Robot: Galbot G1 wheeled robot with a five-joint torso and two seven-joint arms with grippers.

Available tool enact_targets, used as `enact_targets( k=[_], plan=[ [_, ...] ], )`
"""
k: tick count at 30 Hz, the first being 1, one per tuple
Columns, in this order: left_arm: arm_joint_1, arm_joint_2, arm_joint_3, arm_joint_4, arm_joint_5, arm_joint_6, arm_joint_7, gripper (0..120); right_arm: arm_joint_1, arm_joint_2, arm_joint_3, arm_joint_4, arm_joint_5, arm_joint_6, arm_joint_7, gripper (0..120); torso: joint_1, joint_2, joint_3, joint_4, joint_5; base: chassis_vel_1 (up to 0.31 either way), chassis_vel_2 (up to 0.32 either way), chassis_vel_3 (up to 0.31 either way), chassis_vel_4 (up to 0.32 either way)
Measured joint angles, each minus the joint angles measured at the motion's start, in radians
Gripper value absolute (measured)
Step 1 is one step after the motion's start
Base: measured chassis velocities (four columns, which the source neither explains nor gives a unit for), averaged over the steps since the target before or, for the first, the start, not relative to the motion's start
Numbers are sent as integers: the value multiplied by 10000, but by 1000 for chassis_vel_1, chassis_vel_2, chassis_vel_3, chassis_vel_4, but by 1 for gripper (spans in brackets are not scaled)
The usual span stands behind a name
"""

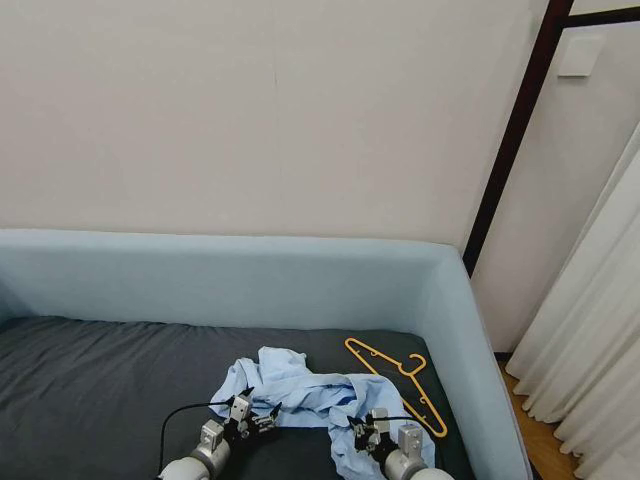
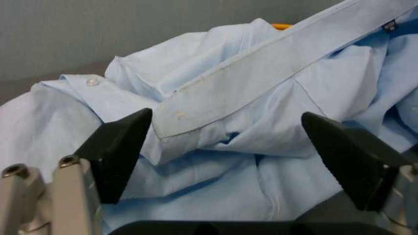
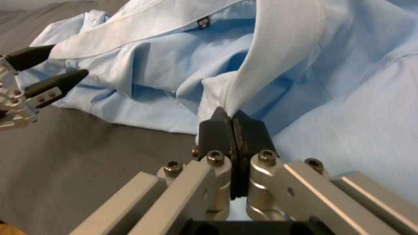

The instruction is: Pick up the clothes from the sofa and hang them on the clothes hanger.

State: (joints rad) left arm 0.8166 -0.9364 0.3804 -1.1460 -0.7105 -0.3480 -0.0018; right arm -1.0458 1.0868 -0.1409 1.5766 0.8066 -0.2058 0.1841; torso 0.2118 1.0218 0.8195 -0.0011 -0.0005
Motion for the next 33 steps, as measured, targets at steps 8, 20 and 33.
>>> enact_targets(
  k=[8, 20, 33],
  plan=[
    [-26, -174, -1, 429, 331, -289, 12, 62, -11, 19, -16, -54, -43, 6, 5, 0, 0, 0, 0, 1, 0, 0, 0, 0, 0],
    [32, -318, -157, 477, 402, -383, -98, 15, 16, -128, -50, -14, -39, 29, -4, 0, 0, 0, 0, -1, -1, 0, 0, 0, 0],
    [1130, 818, -2003, -2265, 579, -133, -898, 0, -281, -769, 420, 1150, -812, 204, 126, 0, 0, 0, 1, -1, 0, 0, 0, 0, 0]
  ],
)
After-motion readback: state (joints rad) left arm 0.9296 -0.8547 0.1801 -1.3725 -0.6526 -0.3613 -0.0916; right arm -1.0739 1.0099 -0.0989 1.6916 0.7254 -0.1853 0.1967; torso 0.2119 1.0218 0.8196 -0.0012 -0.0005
